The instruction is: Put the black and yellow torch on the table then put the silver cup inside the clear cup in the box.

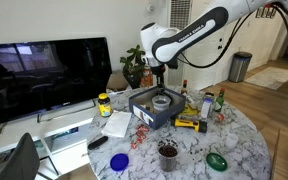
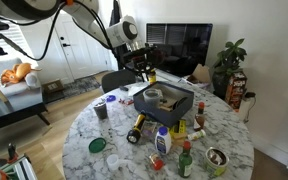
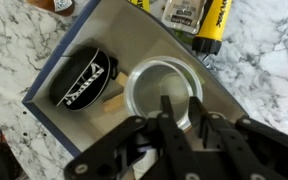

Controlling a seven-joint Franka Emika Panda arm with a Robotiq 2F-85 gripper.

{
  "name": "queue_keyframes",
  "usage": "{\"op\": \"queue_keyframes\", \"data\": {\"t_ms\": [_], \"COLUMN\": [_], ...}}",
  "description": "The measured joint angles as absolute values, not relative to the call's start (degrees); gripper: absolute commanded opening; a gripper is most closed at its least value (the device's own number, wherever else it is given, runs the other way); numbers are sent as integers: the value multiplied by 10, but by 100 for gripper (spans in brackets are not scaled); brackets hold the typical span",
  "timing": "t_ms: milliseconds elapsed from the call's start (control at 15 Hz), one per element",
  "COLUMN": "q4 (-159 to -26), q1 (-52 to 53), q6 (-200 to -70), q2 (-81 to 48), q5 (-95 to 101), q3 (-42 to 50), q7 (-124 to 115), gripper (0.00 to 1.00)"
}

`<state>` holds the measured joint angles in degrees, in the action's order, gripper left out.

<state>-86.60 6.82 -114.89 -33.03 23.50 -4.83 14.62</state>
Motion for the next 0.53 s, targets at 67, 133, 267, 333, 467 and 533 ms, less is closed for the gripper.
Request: {"op": "queue_keyframes", "data": {"t_ms": [67, 133, 267, 333, 467, 533], "q4": [-861, -858, -854, -854, -855, -856], "q1": [68, 69, 71, 72, 73, 73], "q6": [-1149, -1149, -1148, -1147, -1143, -1141], "q2": [-334, -335, -332, -327, -311, -300], "q5": [233, 231, 228, 222, 193, 174], "q3": [-48, -48, -48, -48, -48, -48], "q7": [144, 140, 126, 116, 83, 65], "gripper": [66, 73, 88, 96, 100, 100]}}
